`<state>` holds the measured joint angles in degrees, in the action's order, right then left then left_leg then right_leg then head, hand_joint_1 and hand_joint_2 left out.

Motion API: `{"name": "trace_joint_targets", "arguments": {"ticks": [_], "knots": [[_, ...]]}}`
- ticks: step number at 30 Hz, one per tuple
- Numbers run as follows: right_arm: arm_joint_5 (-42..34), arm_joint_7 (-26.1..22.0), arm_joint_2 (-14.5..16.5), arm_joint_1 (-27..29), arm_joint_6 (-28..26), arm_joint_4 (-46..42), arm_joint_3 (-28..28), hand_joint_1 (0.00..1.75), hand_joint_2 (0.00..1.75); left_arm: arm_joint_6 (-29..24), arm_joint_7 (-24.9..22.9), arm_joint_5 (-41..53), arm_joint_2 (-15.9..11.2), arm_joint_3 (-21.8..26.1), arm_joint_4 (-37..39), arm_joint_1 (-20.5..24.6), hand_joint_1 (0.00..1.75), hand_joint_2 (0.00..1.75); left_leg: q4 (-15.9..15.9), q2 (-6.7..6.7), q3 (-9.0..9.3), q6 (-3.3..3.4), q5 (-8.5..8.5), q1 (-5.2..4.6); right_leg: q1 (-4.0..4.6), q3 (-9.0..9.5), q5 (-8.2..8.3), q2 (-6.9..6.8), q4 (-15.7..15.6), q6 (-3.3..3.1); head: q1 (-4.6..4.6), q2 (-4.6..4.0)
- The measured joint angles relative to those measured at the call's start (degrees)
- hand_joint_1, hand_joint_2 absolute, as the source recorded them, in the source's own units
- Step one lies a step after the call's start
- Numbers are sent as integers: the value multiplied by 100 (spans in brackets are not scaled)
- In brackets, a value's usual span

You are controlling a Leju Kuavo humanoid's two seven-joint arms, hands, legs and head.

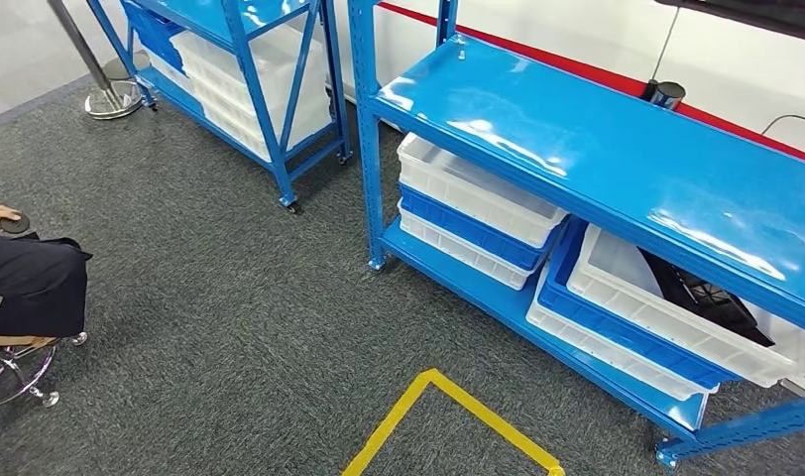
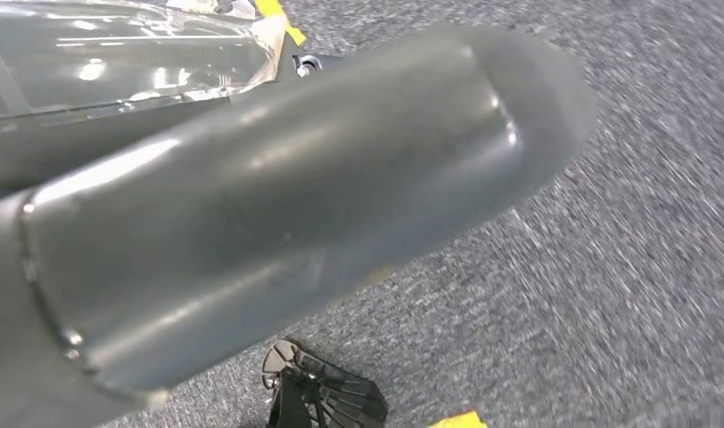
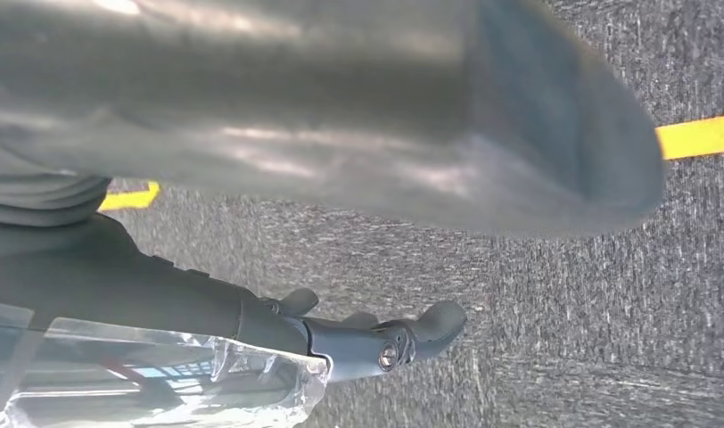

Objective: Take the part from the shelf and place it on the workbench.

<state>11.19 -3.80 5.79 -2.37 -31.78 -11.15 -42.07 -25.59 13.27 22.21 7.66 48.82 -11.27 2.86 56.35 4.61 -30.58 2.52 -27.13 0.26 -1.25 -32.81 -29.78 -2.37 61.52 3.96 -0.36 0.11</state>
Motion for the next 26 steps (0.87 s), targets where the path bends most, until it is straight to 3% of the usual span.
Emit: {"name": "trace_joint_targets", "arguments": {"ticks": [2,4,5,7,9,10,11,12,13,15,16,18,20,22,24,26], "knots": [[-1,0,4,-16,0,-1,0,0,0,10,7,4,-5,6,-1,4,0,0,24,102,21,-63,-30,-30,12,226,154,-144,-447,-67,-13,0],[-4,0,7,-11,0,-1,-3,0,0,15,10,7,-10,11,-1,12,0,0,26,197,49,-131,-43,-25,30,206,190,-55,-479,-178,-28,0],[-5,0,8,-6,0,0,-7,0,0,15,10,7,-13,12,-1,18,0,0,44,167,54,-171,-66,-6,22,203,204,-2,-484,-219,-29,0],[-8,0,8,-5,0,-1,-17,0,0,15,10,8,-14,13,0,21,0,0,327,-100,-49,-248,-302,30,-6,222,243,110,-502,-297,-46,0],[-9,0,11,-14,0,-2,-26,0,0,15,9,8,-14,14,1,7,0,0,1051,-391,-363,-289,-722,48,-6,212,271,227,-500,-341,-69,0],[-9,0,16,-14,0,-2,-30,0,0,14,9,7,-16,14,2,-1,0,0,1425,-436,-536,-294,-878,50,4,202,280,293,-499,-353,-71,0],[-9,0,20,-10,0,-1,-31,0,0,10,8,7,-19,15,2,-6,0,0,1647,-449,-647,-289,-921,49,12,197,286,361,-497,-361,-73,0],[-8,0,22,-3,0,-1,-33,0,0,3,8,7,-20,15,2,-8,0,0,1651,-459,-657,-275,-844,49,18,199,289,431,-496,-365,-73,0],[-6,0,24,3,0,-1,-34,0,0,-7,7,7,-21,14,2,-7,0,0,1431,-477,-559,-254,-667,49,21,206,292,502,-496,-365,-73,0],[-2,0,32,2,0,-2,-35,0,0,-28,3,8,-26,15,2,-6,0,0,623,-698,-178,-196,-254,53,27,218,299,641,-493,-351,-71,0],[-1,0,37,-5,0,-2,-35,0,0,-36,1,10,-30,15,2,-4,0,0,303,-807,-32,-174,-136,53,34,209,306,700,-488,-337,-69,0],[1,0,47,-14,0,-1,-35,0,0,-50,-6,10,-37,15,2,2,0,0,68,-902,60,-141,-97,36,32,159,336,807,-488,-283,-66,0],[1,0,49,-3,-1,1,-35,0,0,-64,-9,11,-34,15,2,12,0,0,26,-765,54,-85,-53,28,13,88,362,883,-489,-215,-68,0],[1,-1,52,4,-2,0,-36,0,0,-70,-9,15,-31,16,2,13,0,0,-51,-621,59,-2,6,46,28,-66,222,708,-253,-205,-44,0],[2,-2,52,-10,-2,-1,-36,0,0,-71,-9,17,-31,16,2,1,0,0,-83,-460,46,42,32,43,39,-407,-138,420,449,-247,-9,0],[2,-2,49,-17,-2,-2,-36,0,0,-72,-10,17,-30,17,2,-8,0,0,-80,-331,29,48,34,31,32,-693,-394,319,1073,-252,2,0]]}}
